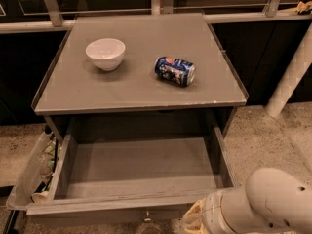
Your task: Close top drawer
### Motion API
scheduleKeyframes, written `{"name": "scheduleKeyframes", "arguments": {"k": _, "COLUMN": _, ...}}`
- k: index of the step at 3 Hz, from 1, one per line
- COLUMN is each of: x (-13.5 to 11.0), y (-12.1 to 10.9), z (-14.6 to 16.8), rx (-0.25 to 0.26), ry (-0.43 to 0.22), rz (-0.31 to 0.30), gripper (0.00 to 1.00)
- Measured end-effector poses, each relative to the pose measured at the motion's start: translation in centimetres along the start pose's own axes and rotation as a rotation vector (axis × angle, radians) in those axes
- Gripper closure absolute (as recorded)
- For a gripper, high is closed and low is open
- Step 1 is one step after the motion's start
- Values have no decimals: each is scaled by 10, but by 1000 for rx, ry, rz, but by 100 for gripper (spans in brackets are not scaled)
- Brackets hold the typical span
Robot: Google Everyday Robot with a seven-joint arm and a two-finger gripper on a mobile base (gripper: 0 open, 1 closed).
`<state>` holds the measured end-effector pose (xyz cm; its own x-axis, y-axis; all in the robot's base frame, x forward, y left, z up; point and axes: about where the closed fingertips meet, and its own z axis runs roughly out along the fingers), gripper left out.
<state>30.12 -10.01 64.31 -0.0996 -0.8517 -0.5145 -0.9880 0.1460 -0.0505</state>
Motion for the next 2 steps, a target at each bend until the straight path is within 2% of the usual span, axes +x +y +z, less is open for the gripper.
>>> {"name": "scheduleKeyframes", "arguments": {"k": 1, "x": 22, "y": -22, "z": 18, "rx": 40, "ry": 28, "rz": 22, "gripper": 100}}
{"name": "scheduleKeyframes", "arguments": {"k": 2, "x": 22, "y": -21, "z": 18, "rx": 41, "ry": 28, "rz": 22, "gripper": 82}}
